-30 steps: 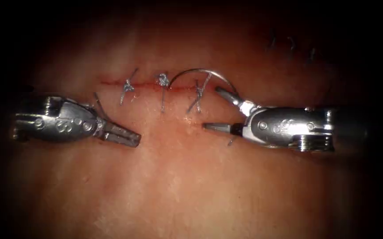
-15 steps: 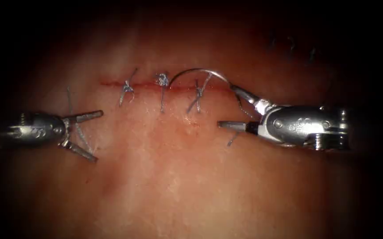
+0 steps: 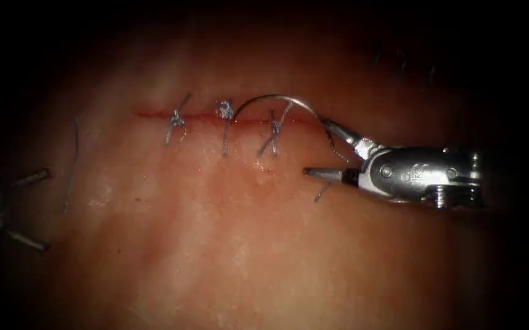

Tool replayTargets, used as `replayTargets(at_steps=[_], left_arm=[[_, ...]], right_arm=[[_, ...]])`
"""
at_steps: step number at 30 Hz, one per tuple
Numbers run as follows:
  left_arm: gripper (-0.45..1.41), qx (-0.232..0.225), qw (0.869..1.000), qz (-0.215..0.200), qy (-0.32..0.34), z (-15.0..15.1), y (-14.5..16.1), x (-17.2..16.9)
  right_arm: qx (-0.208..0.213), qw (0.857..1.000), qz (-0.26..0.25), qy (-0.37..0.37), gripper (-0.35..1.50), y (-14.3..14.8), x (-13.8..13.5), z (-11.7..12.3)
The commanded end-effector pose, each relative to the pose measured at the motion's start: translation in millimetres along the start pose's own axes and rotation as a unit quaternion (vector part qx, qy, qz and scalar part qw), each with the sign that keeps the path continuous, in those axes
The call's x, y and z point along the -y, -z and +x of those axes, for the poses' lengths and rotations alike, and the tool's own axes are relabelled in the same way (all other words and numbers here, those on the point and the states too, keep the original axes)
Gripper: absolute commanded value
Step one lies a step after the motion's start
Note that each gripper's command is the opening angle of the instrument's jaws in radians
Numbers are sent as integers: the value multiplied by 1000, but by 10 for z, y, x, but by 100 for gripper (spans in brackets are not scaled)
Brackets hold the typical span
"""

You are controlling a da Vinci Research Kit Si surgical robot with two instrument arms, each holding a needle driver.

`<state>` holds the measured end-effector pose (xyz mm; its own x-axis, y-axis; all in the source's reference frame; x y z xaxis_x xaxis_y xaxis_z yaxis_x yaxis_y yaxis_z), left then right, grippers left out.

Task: Wound Closure

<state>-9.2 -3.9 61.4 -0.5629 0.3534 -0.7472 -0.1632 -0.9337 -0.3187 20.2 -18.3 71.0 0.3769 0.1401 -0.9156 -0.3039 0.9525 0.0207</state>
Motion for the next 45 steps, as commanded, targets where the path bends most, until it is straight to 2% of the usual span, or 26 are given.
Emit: replayTargets(at_steps=[1,5,9,14,18,21,24,27,30,33,45], left_arm=[[104,0,1000,2,-3,1,-2,3],[103,-16,1000,8,-13,30,7,8],[101,-69,997,-2,-14,89,2,9],[99,-133,991,6,-7,164,-25,10],[99,-149,989,18,-15,187,-54,25],[99,-152,988,23,-26,188,-74,43],[99,-157,986,23,-47,180,-86,63],[99,-162,985,15,-64,156,-87,77],[98,-158,985,19,-63,133,-89,84],[98,-159,986,17,-53,123,-98,88],[98,-165,985,5,-42,122,-106,76]], right_arm=[[-3,1000,2,1,148,-8,1,-1],[-3,1000,3,-3,148,-8,1,-1],[-3,1000,4,-6,148,-7,-1,0],[-3,1000,6,-16,148,-4,-9,14],[-3,998,55,-31,141,1,-30,37],[-4,997,68,-27,143,8,-49,56],[2,996,85,-12,141,20,-55,63],[6,995,96,-2,135,33,-59,59],[-8,996,88,-1,135,38,-62,51],[-15,996,85,1,138,36,-59,46],[-19,996,90,12,136,33,-39,31]])
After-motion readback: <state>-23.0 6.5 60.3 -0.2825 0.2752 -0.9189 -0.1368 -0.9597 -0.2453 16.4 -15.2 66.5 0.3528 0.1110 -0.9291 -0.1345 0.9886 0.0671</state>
